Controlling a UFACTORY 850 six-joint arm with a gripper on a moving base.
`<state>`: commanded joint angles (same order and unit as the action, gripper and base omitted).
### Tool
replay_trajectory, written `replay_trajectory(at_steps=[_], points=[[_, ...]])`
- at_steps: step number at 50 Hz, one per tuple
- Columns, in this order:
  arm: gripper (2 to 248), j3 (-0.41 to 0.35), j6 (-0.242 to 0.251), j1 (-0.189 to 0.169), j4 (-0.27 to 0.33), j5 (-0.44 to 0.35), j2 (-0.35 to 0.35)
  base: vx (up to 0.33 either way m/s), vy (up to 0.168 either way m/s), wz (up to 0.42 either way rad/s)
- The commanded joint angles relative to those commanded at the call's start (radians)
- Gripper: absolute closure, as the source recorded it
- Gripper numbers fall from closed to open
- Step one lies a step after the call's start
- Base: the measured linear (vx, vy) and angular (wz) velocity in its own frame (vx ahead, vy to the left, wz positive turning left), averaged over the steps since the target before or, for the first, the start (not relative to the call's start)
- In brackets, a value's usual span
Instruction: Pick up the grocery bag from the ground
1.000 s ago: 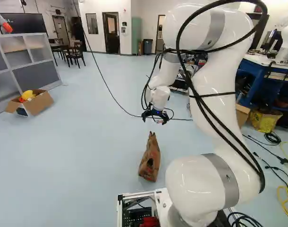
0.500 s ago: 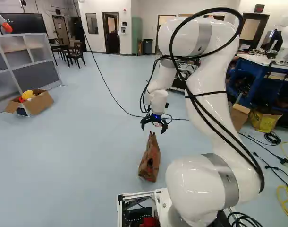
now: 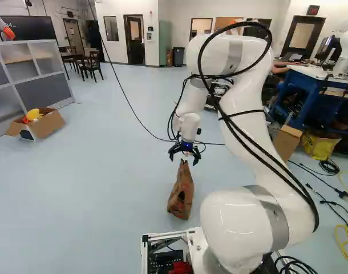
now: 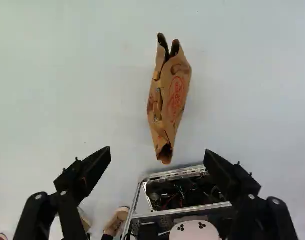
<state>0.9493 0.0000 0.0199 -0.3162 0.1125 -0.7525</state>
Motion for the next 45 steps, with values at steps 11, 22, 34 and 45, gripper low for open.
replay_trajectory(at_steps=[11,22,34,45], points=[[3,0.027,0.0,0.001,0.0,0.0,-0.045,0.0,0.0,0.0],[3,0.055,0.0,0.001,0.0,0.0,-0.09,0.0,0.0,0.0],[3,0.086,0.0,0.001,0.0,0.0,-0.139,0.0,0.0,0.0],[3,0.116,0.0,0.001,0.0,0.0,-0.183,0.0,0.0,0.0]])
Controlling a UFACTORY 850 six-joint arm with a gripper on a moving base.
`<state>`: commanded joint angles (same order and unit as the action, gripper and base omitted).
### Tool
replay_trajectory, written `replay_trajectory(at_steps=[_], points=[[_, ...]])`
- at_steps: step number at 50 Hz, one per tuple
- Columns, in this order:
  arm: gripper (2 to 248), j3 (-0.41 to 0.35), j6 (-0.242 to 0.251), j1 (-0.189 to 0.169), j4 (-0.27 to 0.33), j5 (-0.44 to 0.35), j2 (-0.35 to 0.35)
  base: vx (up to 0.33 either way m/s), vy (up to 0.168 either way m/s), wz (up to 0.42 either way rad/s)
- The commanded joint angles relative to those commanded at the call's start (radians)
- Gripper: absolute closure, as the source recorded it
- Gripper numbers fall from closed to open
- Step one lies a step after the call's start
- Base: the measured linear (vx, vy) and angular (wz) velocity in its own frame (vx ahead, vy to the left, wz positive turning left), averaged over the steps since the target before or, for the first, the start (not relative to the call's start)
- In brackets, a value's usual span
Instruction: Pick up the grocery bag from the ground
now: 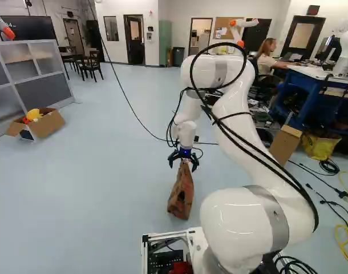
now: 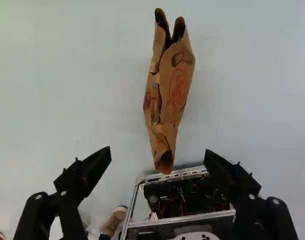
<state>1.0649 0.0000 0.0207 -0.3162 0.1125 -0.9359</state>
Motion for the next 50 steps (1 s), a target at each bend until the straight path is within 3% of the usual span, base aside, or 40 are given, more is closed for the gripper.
replay_trajectory(at_steps=[50], points=[[3,0.171,0.0,-0.001,0.0,0.0,-0.207,0.0,0.0,0.0]])
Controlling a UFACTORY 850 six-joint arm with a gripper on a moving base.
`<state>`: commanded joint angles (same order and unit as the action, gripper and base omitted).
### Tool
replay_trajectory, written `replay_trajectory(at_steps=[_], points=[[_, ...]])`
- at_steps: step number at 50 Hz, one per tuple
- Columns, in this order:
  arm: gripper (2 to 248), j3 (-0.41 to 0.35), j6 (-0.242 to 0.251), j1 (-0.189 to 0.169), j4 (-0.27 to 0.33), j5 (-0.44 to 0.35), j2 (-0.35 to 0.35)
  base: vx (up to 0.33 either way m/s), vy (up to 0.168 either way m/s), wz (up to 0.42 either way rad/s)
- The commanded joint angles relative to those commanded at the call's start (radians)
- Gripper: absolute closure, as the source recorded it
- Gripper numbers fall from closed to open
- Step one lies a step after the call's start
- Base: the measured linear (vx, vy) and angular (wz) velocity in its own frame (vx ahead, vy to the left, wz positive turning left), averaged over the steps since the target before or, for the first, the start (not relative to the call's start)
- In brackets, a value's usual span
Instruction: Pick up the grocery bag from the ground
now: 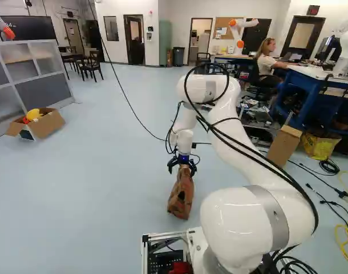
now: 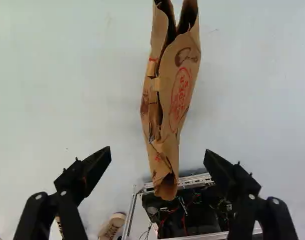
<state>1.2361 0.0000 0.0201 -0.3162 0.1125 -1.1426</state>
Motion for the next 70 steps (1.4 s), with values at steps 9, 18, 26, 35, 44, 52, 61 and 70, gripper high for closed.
replay_trajectory(at_steps=[9,18,26,35,44,52,61,70], points=[[3,0.038,0.0,0.0,0.0,0.0,-0.038,0.0,0.0,0.0],[3,0.08,0.0,-0.001,0.0,0.0,-0.077,0.0,0.0,0.0],[3,0.118,0.0,-0.004,0.0,0.0,-0.112,0.0,0.0,0.0],[3,0.16,0.0,-0.014,0.0,0.0,-0.15,0.0,0.0,0.0],[3,0.202,0.0,-0.029,0.0,0.0,-0.188,0.0,0.0,0.0],[3,0.239,0.0,-0.04,0.0,0.0,-0.222,0.0,0.0,0.0],[3,0.273,0.0,-0.043,0.0,0.0,-0.257,0.0,0.0,0.0],[3,0.304,0.0,-0.043,0.0,0.0,-0.291,0.0,0.0,0.0]])
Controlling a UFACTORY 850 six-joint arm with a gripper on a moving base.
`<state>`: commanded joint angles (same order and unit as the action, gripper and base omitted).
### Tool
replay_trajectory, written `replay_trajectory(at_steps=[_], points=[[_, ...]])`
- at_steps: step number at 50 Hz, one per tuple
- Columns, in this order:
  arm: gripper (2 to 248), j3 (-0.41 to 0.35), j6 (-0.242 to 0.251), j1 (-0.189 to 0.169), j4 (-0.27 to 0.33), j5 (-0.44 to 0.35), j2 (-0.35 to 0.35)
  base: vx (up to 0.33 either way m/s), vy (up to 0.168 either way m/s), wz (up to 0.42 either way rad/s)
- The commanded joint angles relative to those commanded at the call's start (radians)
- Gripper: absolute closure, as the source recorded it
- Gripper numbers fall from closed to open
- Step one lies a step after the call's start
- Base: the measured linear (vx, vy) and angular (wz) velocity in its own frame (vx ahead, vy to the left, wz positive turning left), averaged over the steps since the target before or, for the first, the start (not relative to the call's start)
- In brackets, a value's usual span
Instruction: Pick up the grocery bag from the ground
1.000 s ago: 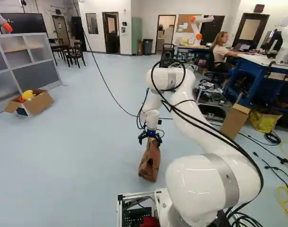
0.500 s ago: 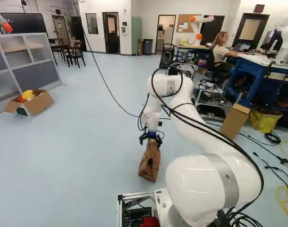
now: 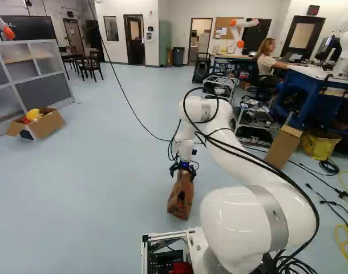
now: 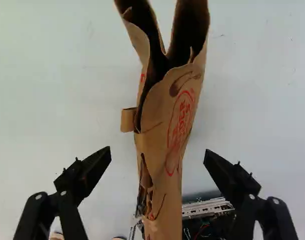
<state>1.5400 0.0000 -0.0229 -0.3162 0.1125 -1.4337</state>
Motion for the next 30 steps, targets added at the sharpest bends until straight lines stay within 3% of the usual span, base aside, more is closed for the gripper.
replay_trajectory(at_steps=[30], points=[[3,0.108,0.0,0.0,0.0,0.0,-0.114,0.0,0.0,0.0]])
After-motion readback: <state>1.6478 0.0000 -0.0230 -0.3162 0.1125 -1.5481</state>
